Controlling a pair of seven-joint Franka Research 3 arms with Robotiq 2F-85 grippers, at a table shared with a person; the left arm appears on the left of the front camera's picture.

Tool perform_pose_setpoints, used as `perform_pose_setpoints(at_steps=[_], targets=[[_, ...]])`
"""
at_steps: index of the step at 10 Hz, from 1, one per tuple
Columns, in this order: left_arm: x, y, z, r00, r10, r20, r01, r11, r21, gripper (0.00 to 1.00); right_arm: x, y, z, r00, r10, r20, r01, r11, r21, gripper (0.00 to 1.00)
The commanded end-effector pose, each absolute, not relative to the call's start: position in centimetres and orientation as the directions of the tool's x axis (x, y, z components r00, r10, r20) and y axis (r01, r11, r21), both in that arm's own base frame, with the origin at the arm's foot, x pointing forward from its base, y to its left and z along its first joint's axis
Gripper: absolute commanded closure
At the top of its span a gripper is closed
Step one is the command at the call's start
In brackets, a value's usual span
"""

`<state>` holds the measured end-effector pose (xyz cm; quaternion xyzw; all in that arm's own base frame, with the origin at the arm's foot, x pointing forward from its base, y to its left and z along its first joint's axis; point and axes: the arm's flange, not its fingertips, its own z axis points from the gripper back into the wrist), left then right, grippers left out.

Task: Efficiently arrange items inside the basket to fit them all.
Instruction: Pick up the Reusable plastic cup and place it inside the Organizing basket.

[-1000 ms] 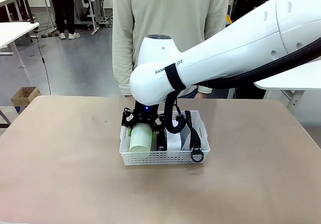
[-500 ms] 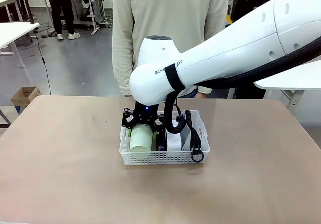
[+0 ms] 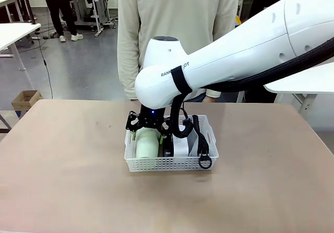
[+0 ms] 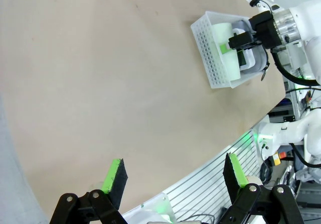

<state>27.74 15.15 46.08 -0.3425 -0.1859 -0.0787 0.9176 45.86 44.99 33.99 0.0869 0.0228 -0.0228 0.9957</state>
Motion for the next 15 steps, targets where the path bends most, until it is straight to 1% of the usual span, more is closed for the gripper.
perform_pose_setpoints(at_steps=[1,3,5,6,7,8,9,10,11,12,13,14,15], targets=[[27.5,15.5,45.9,0.915,-0.037,0.403,0.291,0.750,-0.594,0.00,46.2,45.1,34.0,1.000,-0.013,-0.018,0.016,0.985,0.174,0.00],[27.5,15.5,45.9,0.915,-0.037,0.403,0.291,0.750,-0.594,0.00,45.9,43.9,35.8,0.999,0.037,-0.027,-0.030,0.974,0.223,0.00],[27.5,15.5,45.9,0.915,-0.037,0.403,0.291,0.750,-0.594,0.00,45.0,38.7,41.5,0.991,0.130,-0.042,-0.109,0.937,0.333,0.00],[27.5,15.5,45.9,0.915,-0.037,0.403,0.291,0.750,-0.594,0.00,44.5,35.2,44.9,0.986,0.156,-0.058,-0.121,0.912,0.392,0.00],[27.5,15.5,45.9,0.915,-0.037,0.403,0.291,0.750,-0.594,0.00,43.7,30.7,48.2,0.975,0.209,-0.073,-0.145,0.853,0.501,0.00],[27.5,15.5,45.9,0.915,-0.037,0.403,0.291,0.750,-0.594,0.00,42.9,27.7,49.8,0.972,0.218,-0.091,-0.129,0.813,0.567,0.00],[27.5,15.5,45.9,0.915,-0.037,0.403,0.291,0.750,-0.594,0.00,41.7,21.7,51.7,0.967,0.244,-0.075,-0.119,0.692,0.712,0.00],[27.5,15.5,45.9,0.915,-0.037,0.403,0.291,0.750,-0.594,0.00,41.0,17.3,52.2,0.973,0.224,-0.055,-0.094,0.603,0.792,0.00],[27.5,15.5,45.9,0.915,-0.037,0.403,0.291,0.750,-0.594,0.00,40.0,11.6,51.9,0.981,0.191,-0.022,-0.074,0.482,0.873,0.00],[27.5,15.5,45.9,0.915,-0.037,0.403,0.291,0.750,-0.594,0.00,38.8,6.3,50.9,0.986,0.163,0.040,-0.088,0.306,0.948,0.00],[27.5,15.5,45.9,0.915,-0.037,0.403,0.291,0.750,-0.594,0.00,37.4,1.8,49.3,0.998,0.042,0.050,-0.059,0.265,0.962,0.00],[27.5,15.5,45.9,0.915,-0.037,0.403,0.291,0.750,-0.594,0.00,35.4,-2.4,46.8,0.996,-0.050,0.072,-0.060,0.200,0.978,0.00],[27.5,15.5,45.9,0.915,-0.037,0.403,0.291,0.750,-0.594,0.00,33.6,-5.0,44.2,0.993,-0.104,0.063,-0.047,0.142,0.989,0.00]])
